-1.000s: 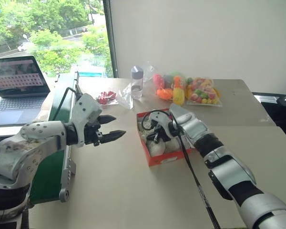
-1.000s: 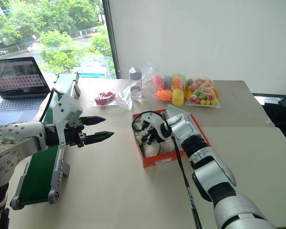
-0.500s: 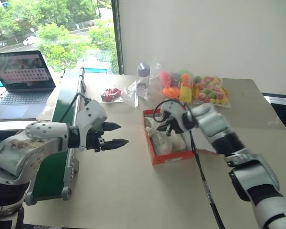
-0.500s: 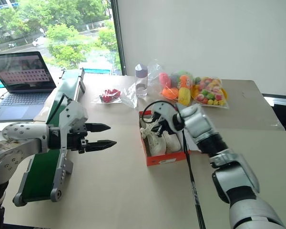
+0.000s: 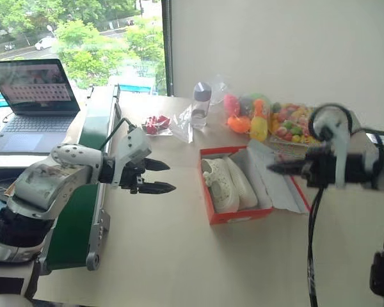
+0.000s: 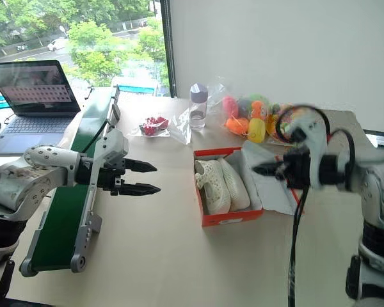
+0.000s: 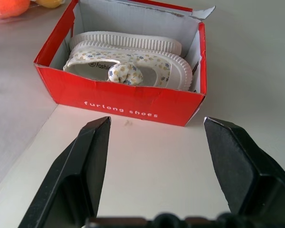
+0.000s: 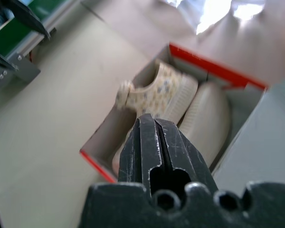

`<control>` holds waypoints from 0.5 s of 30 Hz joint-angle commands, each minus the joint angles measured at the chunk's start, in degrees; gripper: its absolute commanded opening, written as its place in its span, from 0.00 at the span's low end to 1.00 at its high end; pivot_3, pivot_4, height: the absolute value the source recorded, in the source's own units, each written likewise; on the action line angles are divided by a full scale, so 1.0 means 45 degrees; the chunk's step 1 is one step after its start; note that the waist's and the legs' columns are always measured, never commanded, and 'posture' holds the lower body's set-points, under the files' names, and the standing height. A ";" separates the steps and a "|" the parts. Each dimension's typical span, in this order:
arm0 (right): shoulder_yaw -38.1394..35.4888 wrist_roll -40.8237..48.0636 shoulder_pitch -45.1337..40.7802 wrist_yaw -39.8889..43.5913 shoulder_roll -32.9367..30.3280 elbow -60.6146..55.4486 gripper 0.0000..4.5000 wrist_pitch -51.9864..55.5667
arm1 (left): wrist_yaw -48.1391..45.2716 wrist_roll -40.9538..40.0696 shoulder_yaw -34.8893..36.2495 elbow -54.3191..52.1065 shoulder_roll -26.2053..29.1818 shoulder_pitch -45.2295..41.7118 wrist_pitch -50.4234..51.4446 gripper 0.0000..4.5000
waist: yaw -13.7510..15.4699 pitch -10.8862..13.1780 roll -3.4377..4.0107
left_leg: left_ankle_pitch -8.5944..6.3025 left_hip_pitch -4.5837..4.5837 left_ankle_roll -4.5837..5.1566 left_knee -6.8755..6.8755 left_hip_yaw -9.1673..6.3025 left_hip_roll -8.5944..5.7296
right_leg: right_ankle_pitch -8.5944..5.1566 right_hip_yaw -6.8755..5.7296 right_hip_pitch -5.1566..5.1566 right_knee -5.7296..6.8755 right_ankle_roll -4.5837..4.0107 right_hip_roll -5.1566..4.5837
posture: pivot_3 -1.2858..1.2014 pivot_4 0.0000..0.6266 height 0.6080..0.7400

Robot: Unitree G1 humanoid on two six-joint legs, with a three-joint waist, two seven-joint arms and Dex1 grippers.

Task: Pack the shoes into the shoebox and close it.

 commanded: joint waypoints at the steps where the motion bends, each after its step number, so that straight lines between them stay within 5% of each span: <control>1: -0.2878 0.1867 0.2392 -0.0397 0.0539 -0.1594 0.01 0.0198 | -0.0807 0.0311 -0.0315 0.0292 -0.0225 -0.0603 -0.0514 0.74 | 0.0003 0.0022 0.0027 | -0.0005 -0.0004 0.0010 0.0025 0.0008 -0.0005 | 0.0003 0.0027 -0.0004 0.0010 0.0010 -0.0002 | 0.52 0.24 1.00; 6: -0.3706 0.1176 0.4255 -0.2661 0.2364 -0.1005 0.01 -0.0012 | -0.1420 0.0688 -0.0572 0.0639 -0.0318 -0.0921 -0.0707 0.74 | -0.0197 0.0033 0.0014 | -0.0013 0.0046 0.0005 0.0134 0.0001 0.0030 | -0.0006 0.0048 0.0057 0.0049 -0.0034 0.0030 | 0.52 0.24 1.00; 15: -0.4237 0.0651 0.3936 -0.5108 0.4765 0.2191 0.01 -0.2470 | -0.1905 0.0852 -0.0345 0.0503 0.0016 -0.1138 -0.0262 0.74 | -0.0306 0.0050 0.0047 | -0.0041 0.0075 -0.0102 0.0142 0.0024 0.0022 | 0.0001 0.0086 0.0060 0.0059 -0.0029 0.0028 | 0.52 0.24 1.00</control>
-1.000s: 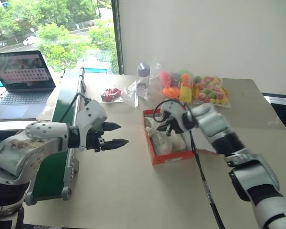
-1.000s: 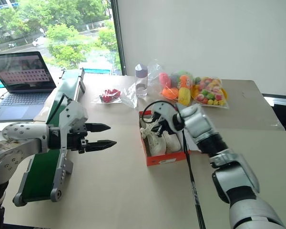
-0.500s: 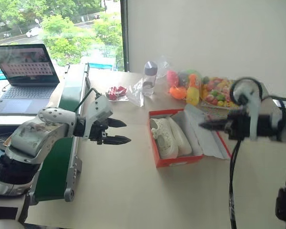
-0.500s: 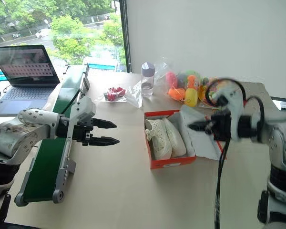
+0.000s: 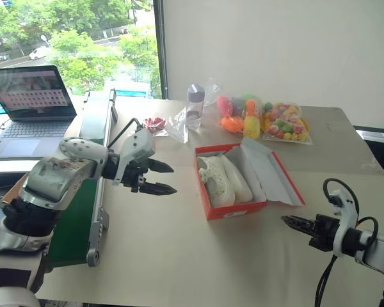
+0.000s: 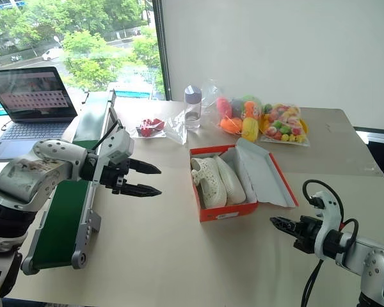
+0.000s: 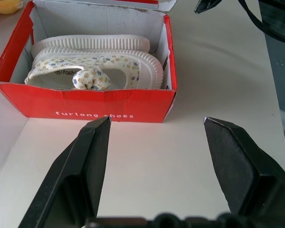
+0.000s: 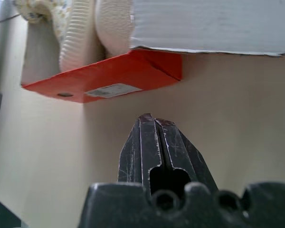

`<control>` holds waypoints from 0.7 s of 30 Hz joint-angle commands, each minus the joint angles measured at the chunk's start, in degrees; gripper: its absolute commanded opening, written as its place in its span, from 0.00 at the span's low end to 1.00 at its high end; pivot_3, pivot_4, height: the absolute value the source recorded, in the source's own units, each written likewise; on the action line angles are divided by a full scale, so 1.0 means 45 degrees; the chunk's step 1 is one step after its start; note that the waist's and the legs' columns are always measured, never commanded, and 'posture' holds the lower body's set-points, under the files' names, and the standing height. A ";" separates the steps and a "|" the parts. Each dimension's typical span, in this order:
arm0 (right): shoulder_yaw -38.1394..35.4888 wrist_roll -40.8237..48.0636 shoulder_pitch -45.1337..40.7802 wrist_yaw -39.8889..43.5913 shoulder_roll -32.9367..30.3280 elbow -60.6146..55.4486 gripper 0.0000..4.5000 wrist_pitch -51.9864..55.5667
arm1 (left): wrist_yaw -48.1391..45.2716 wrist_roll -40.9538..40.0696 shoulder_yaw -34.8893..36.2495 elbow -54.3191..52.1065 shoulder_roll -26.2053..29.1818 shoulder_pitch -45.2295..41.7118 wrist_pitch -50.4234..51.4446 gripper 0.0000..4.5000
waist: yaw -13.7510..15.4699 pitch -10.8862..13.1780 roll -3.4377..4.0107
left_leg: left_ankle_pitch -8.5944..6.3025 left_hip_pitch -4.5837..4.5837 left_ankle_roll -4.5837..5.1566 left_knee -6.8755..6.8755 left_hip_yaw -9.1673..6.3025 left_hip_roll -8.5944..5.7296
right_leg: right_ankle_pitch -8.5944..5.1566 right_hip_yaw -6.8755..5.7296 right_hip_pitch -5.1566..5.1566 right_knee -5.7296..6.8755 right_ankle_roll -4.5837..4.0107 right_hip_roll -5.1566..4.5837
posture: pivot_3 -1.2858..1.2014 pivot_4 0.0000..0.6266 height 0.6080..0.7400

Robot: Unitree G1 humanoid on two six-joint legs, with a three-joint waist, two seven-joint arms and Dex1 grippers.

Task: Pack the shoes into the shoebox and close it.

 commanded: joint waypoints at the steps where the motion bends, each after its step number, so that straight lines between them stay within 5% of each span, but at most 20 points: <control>1: -0.0852 -0.0038 -0.0671 -0.0835 0.0607 0.1690 0.01 -0.1554 | -0.0159 0.0044 0.0359 -0.0396 0.0406 -0.0326 0.0185 0.74 | -0.0010 0.0000 0.0000 | 0.0002 0.0000 0.0003 -0.0002 0.0001 -0.0004 | 0.0003 0.0003 0.0000 0.0005 0.0002 -0.0001 | 0.52 0.24 1.00; 9: -0.0822 0.0080 -0.1743 -0.2108 0.1660 0.5792 0.01 -0.4152 | -0.0066 -0.0147 0.0720 -0.0844 0.0911 -0.0183 0.0747 0.74 | -0.0019 0.0003 0.0006 | 0.0035 -0.0006 0.0119 -0.0052 -0.0006 -0.0013 | -0.0002 0.0008 -0.0010 0.0004 0.0017 0.0015 | 0.52 0.24 1.00; 17: -0.0544 0.0260 -0.1745 -0.2521 0.2218 0.6779 0.01 -0.6697 | -0.0112 -0.0199 0.0928 -0.0950 0.1181 -0.0048 0.0901 0.74 | -0.0054 0.0006 0.0010 | 0.0034 -0.0005 0.0122 -0.0036 -0.0004 -0.0016 | -0.0010 0.0017 -0.0003 0.0006 0.0007 0.0010 | 0.52 0.24 1.00; 21: -0.2016 0.1984 -0.2338 -0.2392 0.2975 0.6833 0.01 -0.8387 | -0.0083 -0.0185 0.0932 -0.1014 0.1158 -0.0029 0.0966 0.74 | -0.0066 0.0011 0.0018 | 0.0036 0.0001 0.0120 -0.0027 -0.0006 -0.0016 | -0.0005 0.0024 0.0004 0.0008 0.0011 0.0015 | 0.52 0.24 1.00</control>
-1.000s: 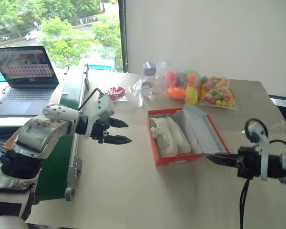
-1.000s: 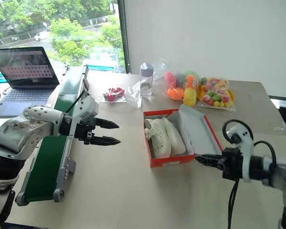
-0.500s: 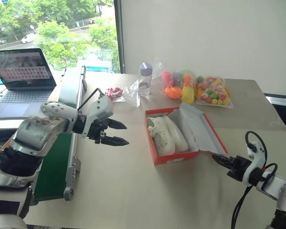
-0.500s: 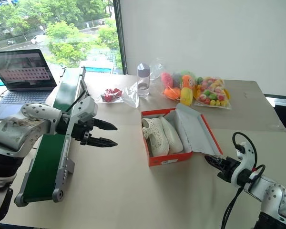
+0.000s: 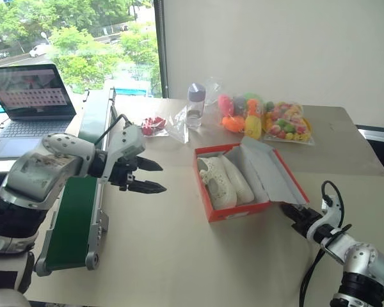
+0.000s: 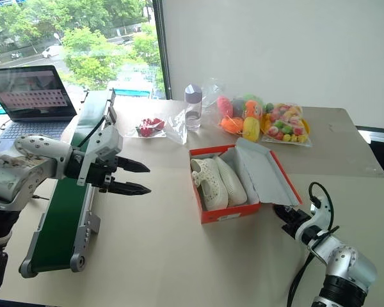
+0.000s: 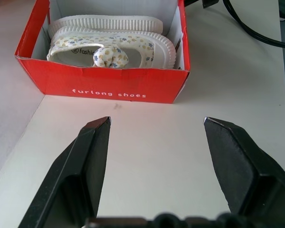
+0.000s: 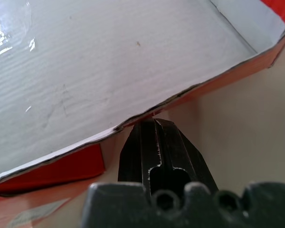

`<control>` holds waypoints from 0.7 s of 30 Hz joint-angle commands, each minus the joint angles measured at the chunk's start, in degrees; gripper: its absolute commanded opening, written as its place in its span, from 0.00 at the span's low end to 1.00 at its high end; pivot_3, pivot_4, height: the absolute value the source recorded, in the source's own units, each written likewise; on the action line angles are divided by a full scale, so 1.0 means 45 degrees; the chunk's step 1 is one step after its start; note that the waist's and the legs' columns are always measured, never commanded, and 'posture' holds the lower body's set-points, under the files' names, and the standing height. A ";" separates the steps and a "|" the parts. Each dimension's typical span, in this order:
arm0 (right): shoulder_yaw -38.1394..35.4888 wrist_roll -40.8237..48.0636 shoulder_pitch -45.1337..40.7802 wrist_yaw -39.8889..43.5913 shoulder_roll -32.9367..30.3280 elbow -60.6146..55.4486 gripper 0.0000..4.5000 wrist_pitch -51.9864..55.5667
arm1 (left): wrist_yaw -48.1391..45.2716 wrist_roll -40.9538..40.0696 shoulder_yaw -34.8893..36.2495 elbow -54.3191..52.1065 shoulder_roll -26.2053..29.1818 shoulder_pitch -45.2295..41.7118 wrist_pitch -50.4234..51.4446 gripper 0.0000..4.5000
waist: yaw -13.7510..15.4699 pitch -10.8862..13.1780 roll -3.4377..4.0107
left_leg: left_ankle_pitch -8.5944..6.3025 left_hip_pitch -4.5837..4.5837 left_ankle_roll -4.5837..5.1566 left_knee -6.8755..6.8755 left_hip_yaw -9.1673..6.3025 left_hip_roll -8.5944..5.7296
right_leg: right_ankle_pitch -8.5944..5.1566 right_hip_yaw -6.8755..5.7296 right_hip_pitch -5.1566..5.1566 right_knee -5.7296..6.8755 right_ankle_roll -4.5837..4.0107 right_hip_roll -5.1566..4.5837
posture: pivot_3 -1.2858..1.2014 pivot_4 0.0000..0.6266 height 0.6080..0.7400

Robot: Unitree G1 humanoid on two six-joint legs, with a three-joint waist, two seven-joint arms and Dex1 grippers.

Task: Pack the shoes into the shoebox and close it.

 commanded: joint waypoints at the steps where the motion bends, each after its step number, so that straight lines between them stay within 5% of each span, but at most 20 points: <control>1: -0.1356 0.2050 -0.0564 0.0271 0.0392 -0.0577 0.01 -0.1504 | -0.0022 -0.0108 0.0378 -0.0374 0.0173 -0.0099 0.0020 0.74 | -0.0007 0.0009 0.0015 | 0.0000 0.0000 0.0000 -0.0001 0.0002 -0.0001 | 0.0002 0.0004 -0.0001 0.0002 0.0003 -0.0001 | 0.52 0.24 1.00; 6: -0.1854 0.4794 -0.0939 0.0299 0.0405 -0.1700 0.01 -0.1215 | -0.0070 -0.0162 0.0419 -0.0404 0.0228 -0.0140 0.0101 0.74 | -0.0089 0.0014 0.0023 | 0.0000 0.0000 0.0001 -0.0006 0.0002 0.0001 | 0.0015 0.0009 -0.0001 0.0002 0.0021 -0.0001 | 0.52 0.24 1.00; 11: -0.0645 0.7804 -0.1023 0.0159 -0.0870 -0.3848 0.01 0.0914 | -0.0030 -0.0238 0.0574 -0.0564 0.0394 0.0061 0.0198 0.74 | -0.0151 0.0045 0.0073 | 0.0000 0.0001 0.0001 -0.0011 0.0004 0.0002 | 0.0021 0.0012 -0.0003 0.0005 0.0029 -0.0004 | 0.52 0.24 1.00; 21: 0.3012 0.8479 -0.2968 0.0542 -0.2811 -0.4420 0.01 0.1651 | 0.0346 -0.0487 0.1035 -0.1027 0.0531 0.0530 0.0596 0.74 | -0.0252 0.0055 0.0083 | 0.0003 0.0013 0.0004 0.0006 0.0016 0.0000 | 0.0020 0.0032 0.0002 0.0007 0.0010 0.0001 | 0.52 0.24 1.00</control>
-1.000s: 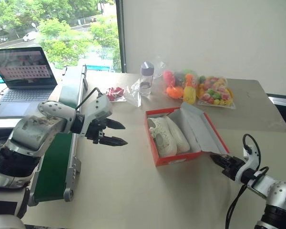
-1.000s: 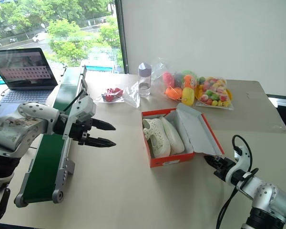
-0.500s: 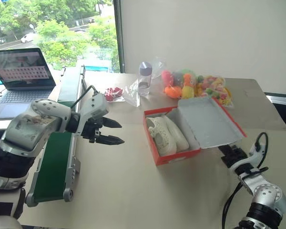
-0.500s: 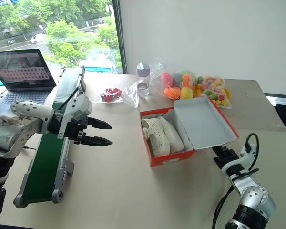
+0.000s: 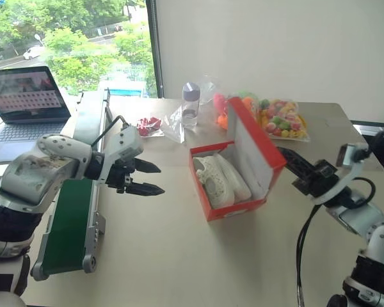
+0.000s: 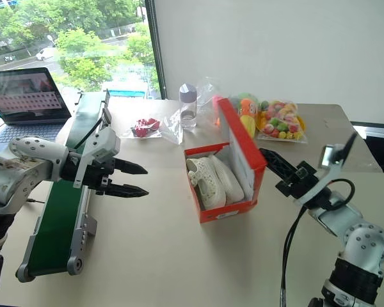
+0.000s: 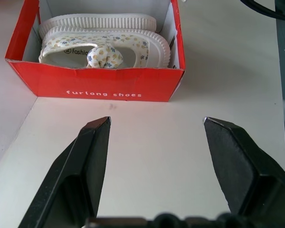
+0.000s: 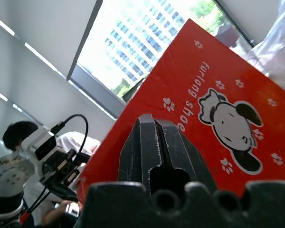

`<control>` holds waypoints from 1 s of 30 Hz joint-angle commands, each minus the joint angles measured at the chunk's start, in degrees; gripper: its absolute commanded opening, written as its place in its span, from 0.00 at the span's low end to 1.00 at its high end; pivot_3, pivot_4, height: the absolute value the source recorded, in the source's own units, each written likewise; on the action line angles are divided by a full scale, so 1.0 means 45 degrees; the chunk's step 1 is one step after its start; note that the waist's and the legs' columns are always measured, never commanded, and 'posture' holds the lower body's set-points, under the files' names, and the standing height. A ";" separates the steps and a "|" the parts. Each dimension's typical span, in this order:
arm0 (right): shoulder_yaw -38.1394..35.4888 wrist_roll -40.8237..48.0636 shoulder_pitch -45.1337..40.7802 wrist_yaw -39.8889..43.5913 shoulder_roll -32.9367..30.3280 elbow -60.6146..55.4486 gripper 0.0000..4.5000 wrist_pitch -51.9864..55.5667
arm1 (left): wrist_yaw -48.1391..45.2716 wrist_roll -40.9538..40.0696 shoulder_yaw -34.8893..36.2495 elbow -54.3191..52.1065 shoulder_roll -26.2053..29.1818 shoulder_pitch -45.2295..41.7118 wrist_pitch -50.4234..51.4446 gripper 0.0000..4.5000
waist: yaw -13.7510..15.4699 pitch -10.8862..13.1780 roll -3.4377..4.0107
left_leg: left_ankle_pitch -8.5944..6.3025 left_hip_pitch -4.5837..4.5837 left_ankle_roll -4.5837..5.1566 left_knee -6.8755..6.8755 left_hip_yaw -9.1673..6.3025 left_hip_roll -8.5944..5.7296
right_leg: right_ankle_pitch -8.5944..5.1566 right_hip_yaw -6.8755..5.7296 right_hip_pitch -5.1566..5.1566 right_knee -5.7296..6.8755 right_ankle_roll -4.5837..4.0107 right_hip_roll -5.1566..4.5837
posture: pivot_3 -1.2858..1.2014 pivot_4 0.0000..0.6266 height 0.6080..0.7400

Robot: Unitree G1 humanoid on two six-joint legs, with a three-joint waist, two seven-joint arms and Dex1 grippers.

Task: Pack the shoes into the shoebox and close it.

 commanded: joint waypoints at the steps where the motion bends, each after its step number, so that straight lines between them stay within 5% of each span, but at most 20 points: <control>1: 0.1006 -0.0171 -0.0967 0.0341 -0.0528 0.0073 0.01 -0.0113 | 0.0165 -0.0181 0.0546 -0.0406 0.0246 0.0111 0.0077 0.74 | 0.0033 0.0000 -0.0001 | 0.0000 0.0000 0.0000 0.0001 -0.0001 -0.0001 | 0.0000 -0.0001 0.0001 -0.0001 0.0000 0.0000 | 0.52 0.24 1.00; 17: 0.6953 -0.5267 -0.3486 0.4325 -0.1013 0.3790 0.01 -0.1412 | 0.1000 -0.0727 0.1520 -0.1345 0.0562 0.1253 0.0616 0.74 | 0.0126 0.0003 -0.0006 | -0.0005 -0.0021 0.0010 0.0005 -0.0006 0.0001 | 0.0040 -0.0031 -0.0006 -0.0010 0.0069 0.0002 | 0.52 0.24 1.00; 25: 1.0839 -1.0385 -0.4126 0.4051 -0.1621 0.5442 0.01 -0.2909 | 0.1350 -0.1010 0.1839 -0.1742 0.0654 0.1668 0.0817 0.74 | 0.0078 -0.0002 -0.0013 | -0.0002 -0.0010 0.0006 0.0023 -0.0003 0.0001 | 0.0035 -0.0028 0.0002 0.0000 0.0055 -0.0001 | 0.52 0.24 1.00; 30: 1.1791 -1.1735 -0.4297 0.4305 -0.2197 0.4875 0.01 -0.3295 | 0.1470 -0.1083 0.1839 -0.1849 0.0639 0.1739 0.0856 0.74 | 0.0152 -0.0020 -0.0040 | 0.0006 0.0030 -0.0008 0.0032 -0.0001 -0.0001 | 0.0008 -0.0029 0.0037 0.0007 -0.0005 -0.0012 | 0.52 0.24 1.00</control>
